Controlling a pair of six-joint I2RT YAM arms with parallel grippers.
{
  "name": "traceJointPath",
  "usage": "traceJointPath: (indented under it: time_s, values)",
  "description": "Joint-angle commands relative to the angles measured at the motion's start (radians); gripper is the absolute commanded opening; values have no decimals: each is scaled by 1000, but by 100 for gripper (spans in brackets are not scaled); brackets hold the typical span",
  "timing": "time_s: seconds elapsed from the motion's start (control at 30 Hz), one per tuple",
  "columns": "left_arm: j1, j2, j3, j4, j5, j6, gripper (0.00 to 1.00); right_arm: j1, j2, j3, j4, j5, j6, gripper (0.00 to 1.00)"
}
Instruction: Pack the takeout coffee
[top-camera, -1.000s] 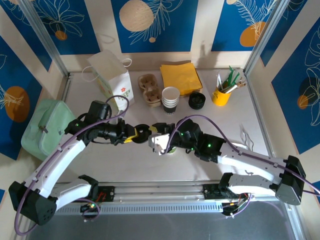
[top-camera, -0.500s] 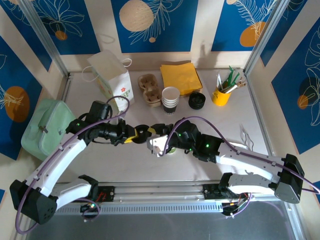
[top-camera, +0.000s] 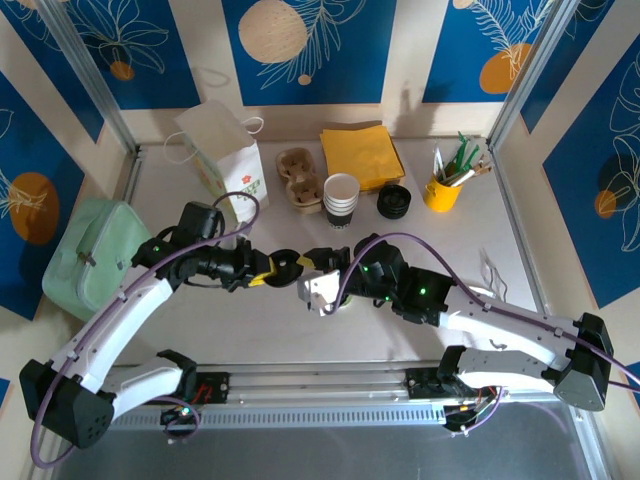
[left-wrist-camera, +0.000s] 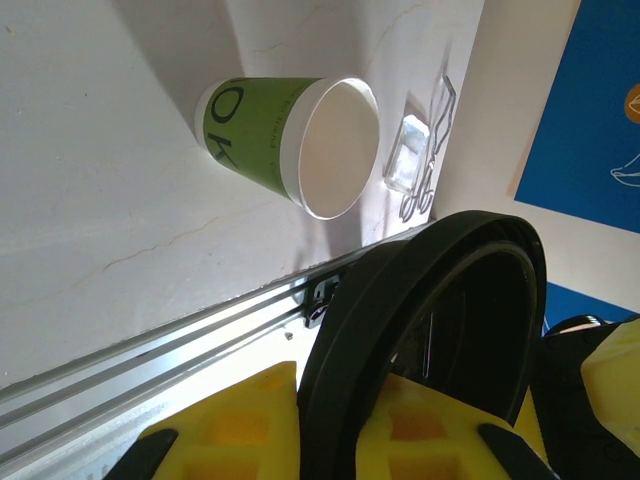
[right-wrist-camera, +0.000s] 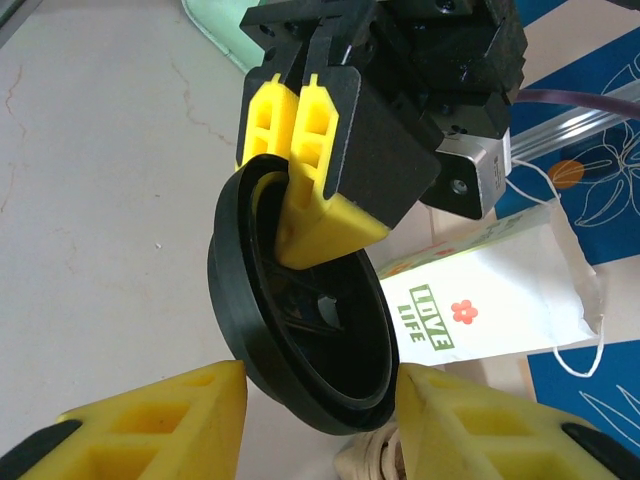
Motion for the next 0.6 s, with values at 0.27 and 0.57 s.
traceJointPath:
  time_s: [0.27, 0.57]
  values:
    - [4, -15, -9, 48, 67, -32, 10, -6, 45, 65, -34, -10, -60, 34]
    - [4, -29, -7, 80, 86, -56, 11, 5, 66, 69, -56, 42, -70, 23]
